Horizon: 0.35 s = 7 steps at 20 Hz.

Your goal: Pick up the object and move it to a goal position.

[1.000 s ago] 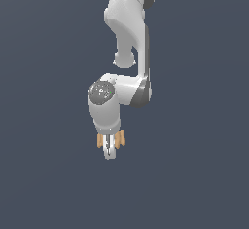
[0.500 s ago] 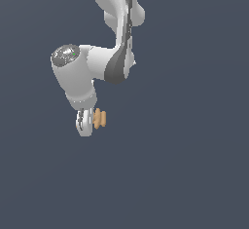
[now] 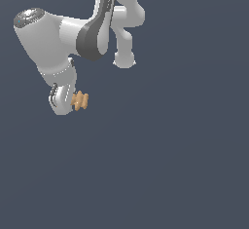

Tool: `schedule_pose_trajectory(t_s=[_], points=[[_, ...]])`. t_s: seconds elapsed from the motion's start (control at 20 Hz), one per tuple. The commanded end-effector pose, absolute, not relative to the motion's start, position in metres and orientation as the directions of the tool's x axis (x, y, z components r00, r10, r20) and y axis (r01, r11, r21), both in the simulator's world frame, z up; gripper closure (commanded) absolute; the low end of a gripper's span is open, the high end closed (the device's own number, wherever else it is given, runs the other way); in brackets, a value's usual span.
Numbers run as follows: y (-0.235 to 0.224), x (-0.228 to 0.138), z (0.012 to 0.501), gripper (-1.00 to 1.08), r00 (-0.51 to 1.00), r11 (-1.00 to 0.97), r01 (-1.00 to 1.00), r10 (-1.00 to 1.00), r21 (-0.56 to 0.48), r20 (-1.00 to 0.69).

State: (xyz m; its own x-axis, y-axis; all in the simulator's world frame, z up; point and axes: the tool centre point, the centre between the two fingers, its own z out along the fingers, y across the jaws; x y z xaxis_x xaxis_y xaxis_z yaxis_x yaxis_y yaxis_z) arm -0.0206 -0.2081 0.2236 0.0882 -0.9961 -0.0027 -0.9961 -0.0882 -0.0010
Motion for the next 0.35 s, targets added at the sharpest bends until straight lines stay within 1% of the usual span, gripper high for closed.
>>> schedule_pose_trajectory(t_s=[0.0, 0.3], points=[[-0.22, -0.028, 0.235, 1.08, 0.09, -0.09, -0.996, -0.996, 0.0, -0.002], [-0.232, -0.034, 0.246, 1.08, 0.09, -0.09, -0.996, -0.996, 0.0, -0.001]])
